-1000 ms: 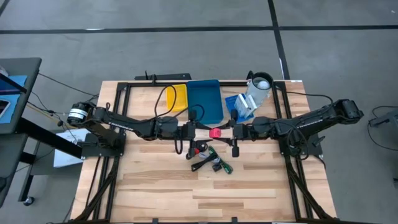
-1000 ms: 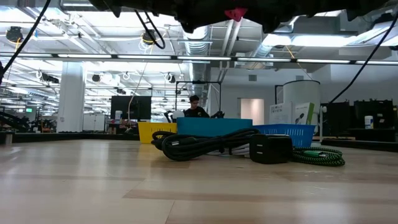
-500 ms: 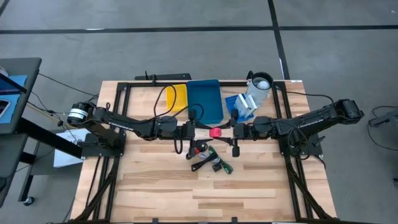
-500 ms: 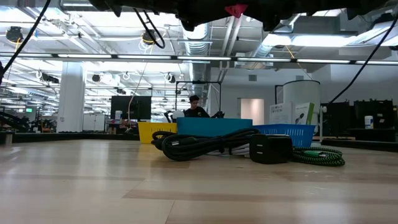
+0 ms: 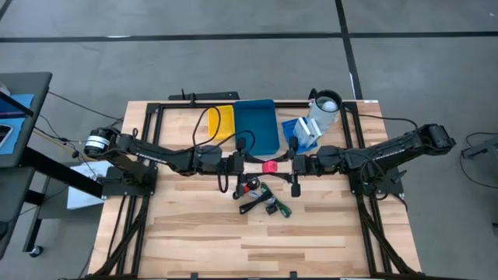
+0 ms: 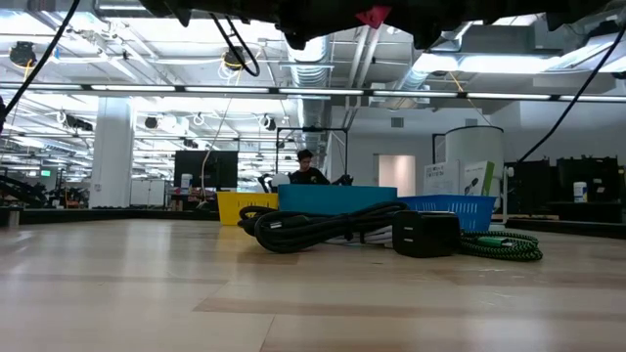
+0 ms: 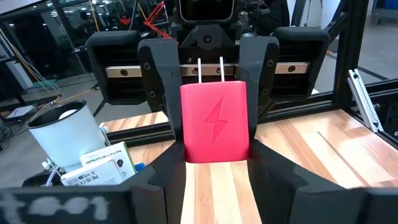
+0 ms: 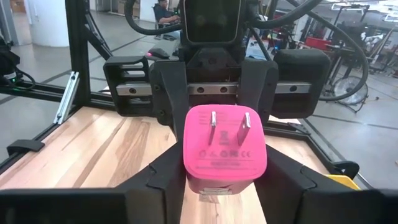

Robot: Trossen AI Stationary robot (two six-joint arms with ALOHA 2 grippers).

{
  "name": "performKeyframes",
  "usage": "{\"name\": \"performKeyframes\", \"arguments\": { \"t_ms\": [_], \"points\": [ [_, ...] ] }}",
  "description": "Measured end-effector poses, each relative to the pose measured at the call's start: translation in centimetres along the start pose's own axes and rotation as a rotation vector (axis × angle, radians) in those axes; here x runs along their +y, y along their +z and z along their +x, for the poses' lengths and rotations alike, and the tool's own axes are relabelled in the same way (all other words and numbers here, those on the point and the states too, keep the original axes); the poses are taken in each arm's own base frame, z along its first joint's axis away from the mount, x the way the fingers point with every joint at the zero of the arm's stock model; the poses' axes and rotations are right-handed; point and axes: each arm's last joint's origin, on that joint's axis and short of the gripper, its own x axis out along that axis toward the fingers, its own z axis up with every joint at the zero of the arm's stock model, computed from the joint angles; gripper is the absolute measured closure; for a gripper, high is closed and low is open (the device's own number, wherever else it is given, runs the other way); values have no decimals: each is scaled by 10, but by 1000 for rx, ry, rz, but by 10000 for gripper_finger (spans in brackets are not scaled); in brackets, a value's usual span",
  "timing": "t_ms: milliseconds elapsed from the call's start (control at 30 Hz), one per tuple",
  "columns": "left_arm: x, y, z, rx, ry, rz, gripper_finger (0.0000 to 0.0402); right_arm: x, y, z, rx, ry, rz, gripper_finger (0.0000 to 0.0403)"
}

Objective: Pick and place items into bin
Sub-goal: Put the pink charger adapter into the yellow basket

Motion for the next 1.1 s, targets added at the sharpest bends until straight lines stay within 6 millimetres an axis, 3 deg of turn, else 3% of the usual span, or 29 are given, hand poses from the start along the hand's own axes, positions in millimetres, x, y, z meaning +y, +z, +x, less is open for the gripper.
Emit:
{"name": "performKeyframes", "arguments": {
  "t_ms": [333, 667, 1100],
  "points": [
    [1, 0, 0, 2, 22, 2, 262, 0, 0, 0, 0, -5, 0, 222],
    [1, 0, 0, 7, 28, 2, 268, 0, 0, 0, 0, -5, 0, 240],
    [1, -1, 0, 14, 33, 3, 270, 0, -1, 0, 3, -7, 0, 199]
  ]
}}
